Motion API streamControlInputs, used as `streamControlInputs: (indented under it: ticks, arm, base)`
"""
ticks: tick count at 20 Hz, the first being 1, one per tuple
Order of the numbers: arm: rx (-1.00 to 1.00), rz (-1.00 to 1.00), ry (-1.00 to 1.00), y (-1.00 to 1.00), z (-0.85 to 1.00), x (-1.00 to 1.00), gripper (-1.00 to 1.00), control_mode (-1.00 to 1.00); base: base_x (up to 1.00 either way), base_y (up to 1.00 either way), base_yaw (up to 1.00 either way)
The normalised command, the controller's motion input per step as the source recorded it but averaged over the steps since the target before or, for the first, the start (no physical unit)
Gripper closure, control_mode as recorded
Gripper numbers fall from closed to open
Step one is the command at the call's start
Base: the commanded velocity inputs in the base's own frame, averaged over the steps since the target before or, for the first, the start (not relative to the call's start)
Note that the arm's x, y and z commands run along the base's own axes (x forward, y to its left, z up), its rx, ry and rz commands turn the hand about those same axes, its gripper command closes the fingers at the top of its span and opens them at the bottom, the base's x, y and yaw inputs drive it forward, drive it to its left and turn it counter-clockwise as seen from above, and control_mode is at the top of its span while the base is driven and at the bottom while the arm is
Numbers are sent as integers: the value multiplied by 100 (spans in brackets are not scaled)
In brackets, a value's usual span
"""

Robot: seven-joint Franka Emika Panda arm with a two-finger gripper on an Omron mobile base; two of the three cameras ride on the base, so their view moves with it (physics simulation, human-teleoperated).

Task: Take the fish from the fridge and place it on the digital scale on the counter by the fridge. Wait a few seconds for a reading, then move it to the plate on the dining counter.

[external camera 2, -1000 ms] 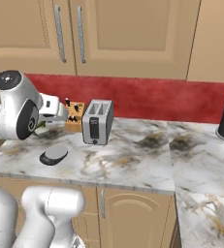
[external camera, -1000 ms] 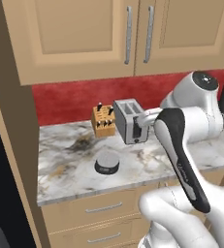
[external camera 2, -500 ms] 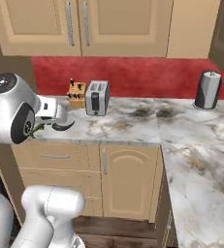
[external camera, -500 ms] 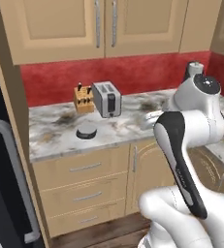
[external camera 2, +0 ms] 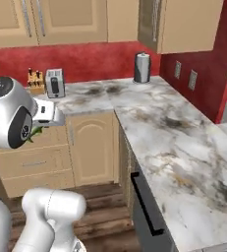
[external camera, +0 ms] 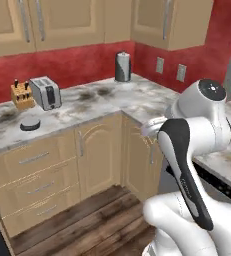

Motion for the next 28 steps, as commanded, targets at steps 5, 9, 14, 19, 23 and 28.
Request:
streamControlInputs:
  ticks: [5, 9, 14, 19, 23, 28]
  arm:
    - [0, 0, 0, 0, 0, 0, 100, 100]
    - [0, 0, 0, 0, 0, 0, 100, 100]
    - [0, 0, 0, 0, 0, 0, 100, 100]
    - [0, 0, 0, 0, 0, 0, 100, 100]
    - [0, 0, 0, 0, 0, 0, 100, 100]
    - [0, 0, 0, 0, 0, 0, 100, 100]
  base:
    - [-73, 0, -82]
    - [-65, 1, -86]
    - [-55, 0, -85]
    - [-21, -40, -80]
    - [0, -95, -73]
    - [0, -100, -59]
